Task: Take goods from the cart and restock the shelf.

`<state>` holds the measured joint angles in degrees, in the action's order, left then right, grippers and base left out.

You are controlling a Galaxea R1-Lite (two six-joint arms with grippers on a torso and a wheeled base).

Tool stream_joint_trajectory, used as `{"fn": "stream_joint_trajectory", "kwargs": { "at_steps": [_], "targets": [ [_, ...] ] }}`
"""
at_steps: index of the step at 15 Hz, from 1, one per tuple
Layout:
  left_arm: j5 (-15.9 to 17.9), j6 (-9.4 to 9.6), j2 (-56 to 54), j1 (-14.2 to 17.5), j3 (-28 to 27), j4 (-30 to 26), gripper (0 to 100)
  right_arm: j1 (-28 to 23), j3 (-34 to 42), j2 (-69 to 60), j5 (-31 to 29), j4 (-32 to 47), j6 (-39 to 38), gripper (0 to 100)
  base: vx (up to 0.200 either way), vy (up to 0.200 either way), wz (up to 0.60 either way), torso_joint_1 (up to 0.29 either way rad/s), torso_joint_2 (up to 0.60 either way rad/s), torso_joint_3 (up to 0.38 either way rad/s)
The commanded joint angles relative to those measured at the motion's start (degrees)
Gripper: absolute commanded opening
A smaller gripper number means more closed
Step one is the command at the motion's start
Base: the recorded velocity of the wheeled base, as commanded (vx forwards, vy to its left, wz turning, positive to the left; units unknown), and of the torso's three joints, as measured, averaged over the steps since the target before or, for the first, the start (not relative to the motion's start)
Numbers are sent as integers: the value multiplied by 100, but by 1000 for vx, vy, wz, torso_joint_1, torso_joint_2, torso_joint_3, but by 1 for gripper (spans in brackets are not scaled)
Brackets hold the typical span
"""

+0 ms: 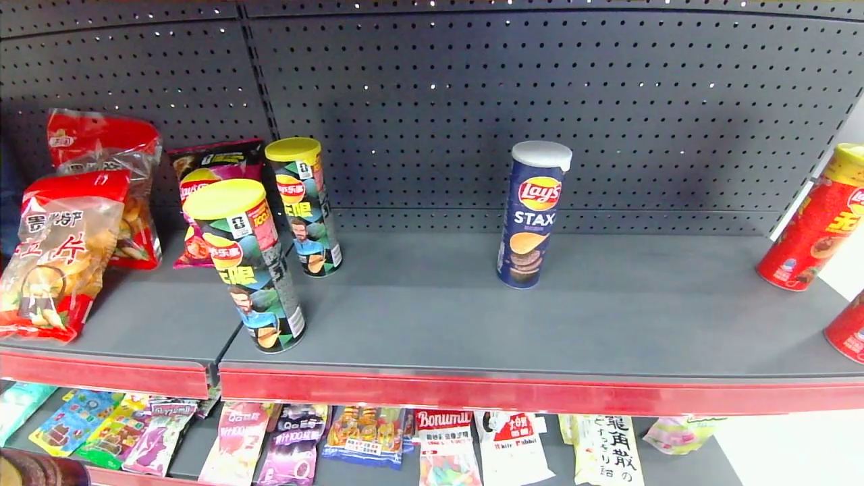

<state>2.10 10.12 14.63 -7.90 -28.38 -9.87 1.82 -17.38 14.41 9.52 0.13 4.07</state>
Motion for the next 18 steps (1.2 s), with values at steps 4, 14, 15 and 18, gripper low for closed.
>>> {"fn": "stream_joint_trajectory", "kwargs": {
  "at_steps": [4,14,15,18],
  "targets": [
    [10,-317,-215,-1,-36,-296,0,1392,-1804,4237,401,-1209,604,100,0,0,0,0,0,0],
    [168,-520,480,-1,-291,-243,0,1884,-3263,6926,76,-1648,-152,100,0,0,0,0,0,0],
    [168,-528,488,-1,-291,-243,0,1919,-3236,7005,76,-1710,-152,100,0,0,0,0,0,0],
    [168,-537,480,-1,-282,-243,0,1937,-3289,7515,76,-2369,-152,100,0,0,0,0,0,0]
  ]
}}
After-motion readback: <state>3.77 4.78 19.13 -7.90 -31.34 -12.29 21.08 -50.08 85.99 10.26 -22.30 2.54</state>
